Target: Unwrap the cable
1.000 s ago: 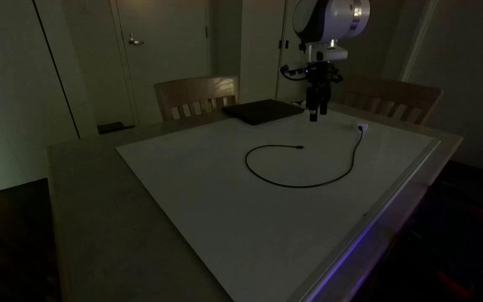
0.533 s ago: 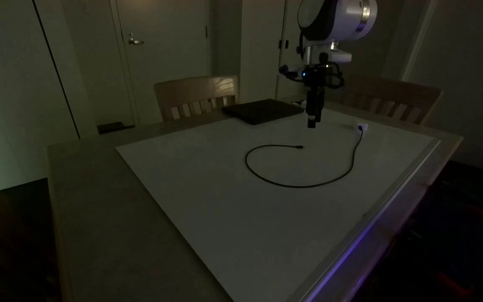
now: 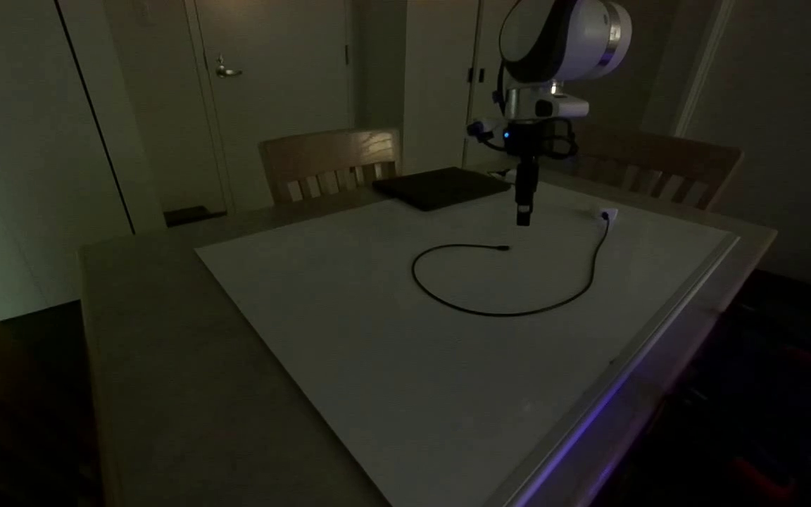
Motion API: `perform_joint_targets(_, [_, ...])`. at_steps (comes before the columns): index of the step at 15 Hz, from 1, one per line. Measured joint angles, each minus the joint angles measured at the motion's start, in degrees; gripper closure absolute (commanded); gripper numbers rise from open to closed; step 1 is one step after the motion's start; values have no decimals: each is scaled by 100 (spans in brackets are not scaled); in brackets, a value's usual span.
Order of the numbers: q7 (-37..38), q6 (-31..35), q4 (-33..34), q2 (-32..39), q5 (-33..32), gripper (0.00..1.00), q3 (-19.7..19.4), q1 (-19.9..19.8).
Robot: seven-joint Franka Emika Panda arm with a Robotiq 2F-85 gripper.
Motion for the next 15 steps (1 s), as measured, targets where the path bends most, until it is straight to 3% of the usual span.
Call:
perform_joint_targets(8, [-68, 28, -78, 11, -139, 0, 261, -13])
perform_joint_targets(15, [-168, 334, -521, 17, -165, 0, 413, -8])
